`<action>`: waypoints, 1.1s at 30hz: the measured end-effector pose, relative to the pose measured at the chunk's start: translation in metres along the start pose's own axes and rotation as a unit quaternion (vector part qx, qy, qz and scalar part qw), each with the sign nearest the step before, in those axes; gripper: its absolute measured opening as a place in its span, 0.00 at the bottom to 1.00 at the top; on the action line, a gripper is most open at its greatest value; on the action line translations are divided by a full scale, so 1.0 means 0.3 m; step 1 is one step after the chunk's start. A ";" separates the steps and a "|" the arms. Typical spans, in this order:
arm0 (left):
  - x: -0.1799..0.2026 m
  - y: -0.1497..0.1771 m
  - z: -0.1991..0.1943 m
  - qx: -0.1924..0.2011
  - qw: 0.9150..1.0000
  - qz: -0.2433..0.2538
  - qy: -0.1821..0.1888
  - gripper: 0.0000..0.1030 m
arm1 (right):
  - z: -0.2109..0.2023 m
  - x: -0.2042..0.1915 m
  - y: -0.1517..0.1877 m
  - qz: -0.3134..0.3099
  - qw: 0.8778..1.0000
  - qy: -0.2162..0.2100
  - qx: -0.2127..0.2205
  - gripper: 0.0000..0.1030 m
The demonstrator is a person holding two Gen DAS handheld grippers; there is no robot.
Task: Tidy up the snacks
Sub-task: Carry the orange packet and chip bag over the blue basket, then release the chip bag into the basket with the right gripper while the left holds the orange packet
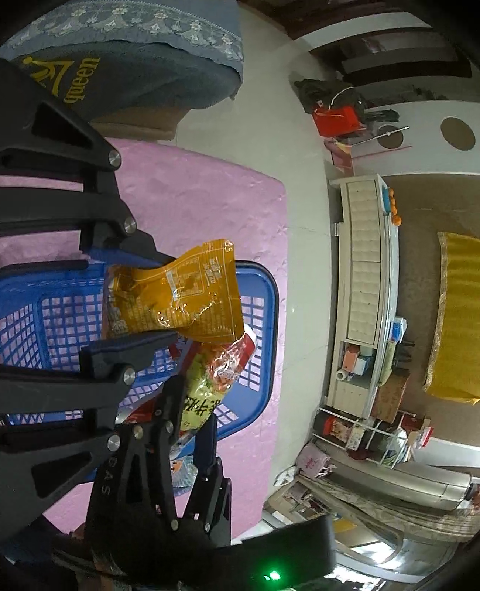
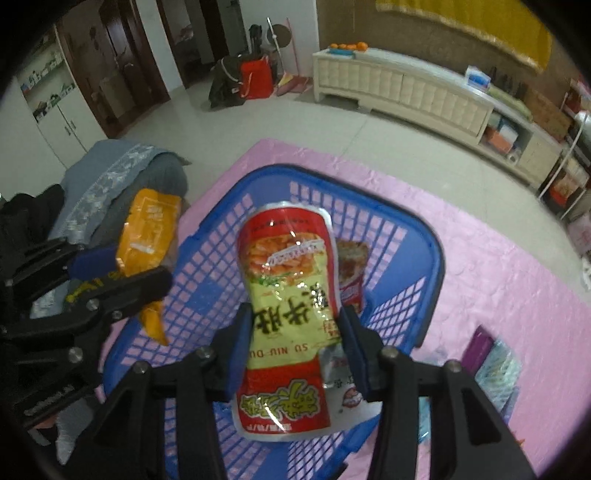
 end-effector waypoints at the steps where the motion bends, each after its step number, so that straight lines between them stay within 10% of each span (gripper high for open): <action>1: -0.001 -0.001 -0.001 0.000 1.000 -0.001 -0.001 0.29 | 0.005 -0.002 -0.003 -0.003 1.000 -0.003 0.000 0.51; 4: 0.002 0.001 -0.014 0.003 1.000 0.003 -0.010 0.29 | 0.019 0.000 -0.003 -0.009 1.000 0.000 -0.005 0.55; 8: -0.002 0.009 -0.028 0.004 1.000 0.005 -0.011 0.30 | 0.010 0.019 -0.005 -0.017 0.999 0.036 0.021 0.94; 11: 0.003 0.015 -0.037 0.003 1.000 0.010 -0.011 0.30 | -0.037 0.043 0.007 -0.002 0.998 0.035 0.051 0.99; 33: 0.119 -0.044 0.035 -0.015 0.999 0.029 0.003 0.31 | -0.123 0.212 0.060 0.052 0.996 0.053 0.048 1.00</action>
Point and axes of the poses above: each gripper's, at about its wrist camera, not at the fingertips, and z roughly the way its jaws point, x to its right, y to its underside, the point moved 3 cm from there along z, roughly the way its jaws point, and after that the axes turned 5 degrees about -y, right-handed, at the moved point
